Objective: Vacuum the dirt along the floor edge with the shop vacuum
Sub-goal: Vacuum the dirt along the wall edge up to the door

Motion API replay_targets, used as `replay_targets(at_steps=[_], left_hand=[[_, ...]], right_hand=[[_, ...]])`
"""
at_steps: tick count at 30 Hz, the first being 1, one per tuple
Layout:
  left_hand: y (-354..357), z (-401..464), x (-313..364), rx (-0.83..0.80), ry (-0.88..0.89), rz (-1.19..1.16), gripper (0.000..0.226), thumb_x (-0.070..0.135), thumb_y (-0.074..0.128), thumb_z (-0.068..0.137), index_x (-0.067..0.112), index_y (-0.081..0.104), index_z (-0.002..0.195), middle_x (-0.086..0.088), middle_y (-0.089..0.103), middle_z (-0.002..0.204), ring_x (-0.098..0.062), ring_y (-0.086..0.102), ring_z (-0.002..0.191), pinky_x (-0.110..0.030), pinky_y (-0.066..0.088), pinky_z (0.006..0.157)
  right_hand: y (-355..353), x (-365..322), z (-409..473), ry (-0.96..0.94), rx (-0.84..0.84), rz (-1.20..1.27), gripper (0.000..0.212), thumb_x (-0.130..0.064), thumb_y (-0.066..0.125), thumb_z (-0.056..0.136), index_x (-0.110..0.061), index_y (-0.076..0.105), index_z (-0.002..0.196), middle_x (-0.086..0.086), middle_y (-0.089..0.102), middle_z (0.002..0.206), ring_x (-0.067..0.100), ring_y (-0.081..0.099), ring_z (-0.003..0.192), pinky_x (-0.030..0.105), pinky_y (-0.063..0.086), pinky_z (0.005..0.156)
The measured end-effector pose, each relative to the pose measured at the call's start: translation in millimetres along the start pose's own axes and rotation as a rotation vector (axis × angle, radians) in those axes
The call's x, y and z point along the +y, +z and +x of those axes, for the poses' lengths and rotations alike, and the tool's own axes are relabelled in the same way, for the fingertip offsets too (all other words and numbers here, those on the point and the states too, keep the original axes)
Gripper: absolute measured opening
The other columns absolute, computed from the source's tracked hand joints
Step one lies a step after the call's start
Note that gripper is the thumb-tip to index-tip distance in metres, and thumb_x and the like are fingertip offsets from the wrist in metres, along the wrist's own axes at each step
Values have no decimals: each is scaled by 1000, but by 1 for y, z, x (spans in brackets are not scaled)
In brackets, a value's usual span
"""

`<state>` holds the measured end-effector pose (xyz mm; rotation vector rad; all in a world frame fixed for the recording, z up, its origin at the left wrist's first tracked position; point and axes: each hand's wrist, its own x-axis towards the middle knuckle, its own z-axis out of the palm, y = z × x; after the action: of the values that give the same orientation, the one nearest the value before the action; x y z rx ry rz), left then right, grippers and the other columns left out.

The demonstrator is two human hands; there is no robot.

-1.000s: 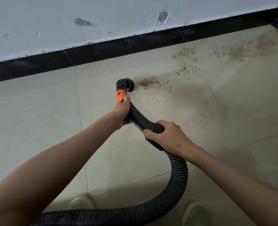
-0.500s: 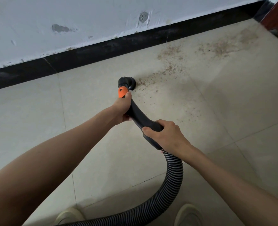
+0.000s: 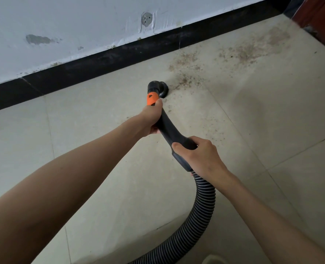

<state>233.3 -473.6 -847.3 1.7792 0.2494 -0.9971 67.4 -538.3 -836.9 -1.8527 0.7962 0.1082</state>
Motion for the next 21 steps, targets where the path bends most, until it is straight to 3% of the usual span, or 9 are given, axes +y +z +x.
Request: replay_targets(at_steps=[6, 11, 16, 21], left_hand=[[21, 21, 12, -28, 39, 64, 37, 43, 34, 99, 9, 42, 112, -9, 50, 101, -24, 53, 94, -39, 50, 90], [28, 29, 20, -16, 66, 112, 36, 43, 33, 99, 10, 42, 109, -9, 50, 102, -24, 53, 93, -38, 50, 90], [16, 31, 21, 24, 94, 144, 35, 42, 32, 99, 10, 42, 108, -9, 50, 101, -23, 52, 92, -34, 49, 81], [-32, 26, 12, 95, 74, 91, 35, 43, 35, 99, 10, 40, 111, -10, 51, 108, -27, 54, 106, -41, 49, 96]], right_hand=[[-6, 7, 15, 26, 95, -5, 28, -48, 64, 76, -20, 60, 79, -5, 66, 76, 12, 64, 76, 33, 57, 72], [-6, 7, 25, 38, 117, 42, 29, -46, 64, 76, -18, 58, 74, -5, 63, 70, 11, 61, 71, 27, 52, 64], [4, 2, 32, 25, 76, 87, 30, -40, 66, 80, -12, 59, 75, -4, 59, 67, 7, 56, 62, 17, 45, 55], [32, -17, 33, -19, -40, 59, 29, -41, 66, 81, -12, 61, 81, -1, 62, 74, 10, 58, 65, 22, 46, 58]])
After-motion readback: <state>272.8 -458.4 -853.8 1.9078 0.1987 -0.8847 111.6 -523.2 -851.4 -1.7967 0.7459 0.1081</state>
